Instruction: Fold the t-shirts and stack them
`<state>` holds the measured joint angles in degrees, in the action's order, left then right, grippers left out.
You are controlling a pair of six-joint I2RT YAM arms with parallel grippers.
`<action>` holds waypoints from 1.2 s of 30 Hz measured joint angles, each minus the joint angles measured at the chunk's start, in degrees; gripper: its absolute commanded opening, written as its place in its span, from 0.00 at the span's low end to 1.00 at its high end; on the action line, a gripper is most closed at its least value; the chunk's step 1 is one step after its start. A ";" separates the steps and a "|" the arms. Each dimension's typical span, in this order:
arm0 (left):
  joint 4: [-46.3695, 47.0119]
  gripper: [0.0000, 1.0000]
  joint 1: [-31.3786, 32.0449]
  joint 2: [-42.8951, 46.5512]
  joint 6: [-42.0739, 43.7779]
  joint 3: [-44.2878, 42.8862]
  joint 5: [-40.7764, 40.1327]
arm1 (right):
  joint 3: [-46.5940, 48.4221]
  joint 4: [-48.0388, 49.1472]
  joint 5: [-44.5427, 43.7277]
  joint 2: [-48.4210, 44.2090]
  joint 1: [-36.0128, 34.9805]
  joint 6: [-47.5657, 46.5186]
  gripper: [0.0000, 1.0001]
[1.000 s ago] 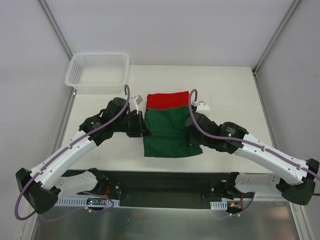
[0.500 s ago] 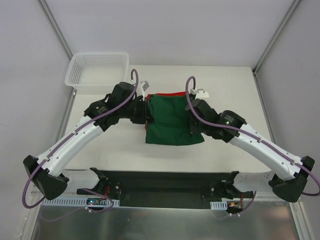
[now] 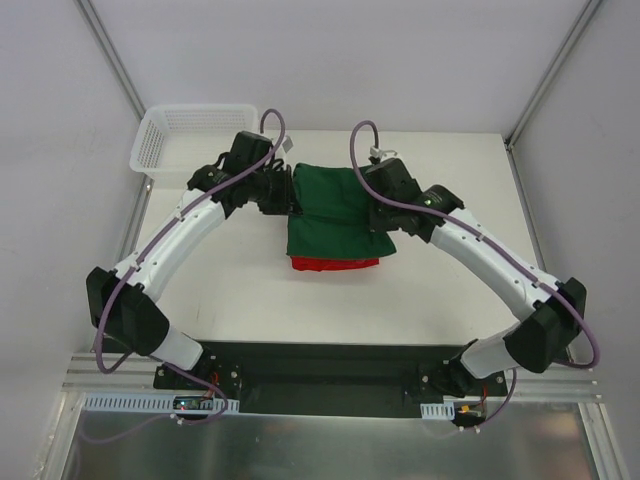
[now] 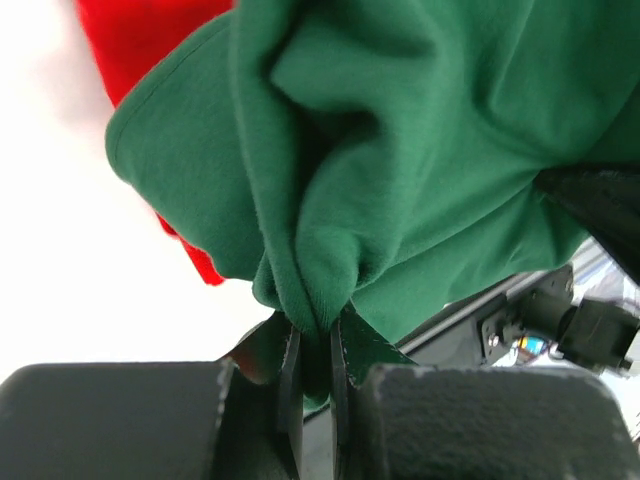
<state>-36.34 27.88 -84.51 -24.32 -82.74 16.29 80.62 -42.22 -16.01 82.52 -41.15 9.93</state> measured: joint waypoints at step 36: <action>0.02 0.00 -9.22 -24.37 7.45 -26.43 10.80 | 24.35 3.41 4.96 21.46 10.32 -11.21 0.01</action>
<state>-36.32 18.65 -108.88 -16.86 -109.16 27.09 104.97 -38.81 -11.05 103.98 -30.83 -1.28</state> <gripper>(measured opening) 0.052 0.080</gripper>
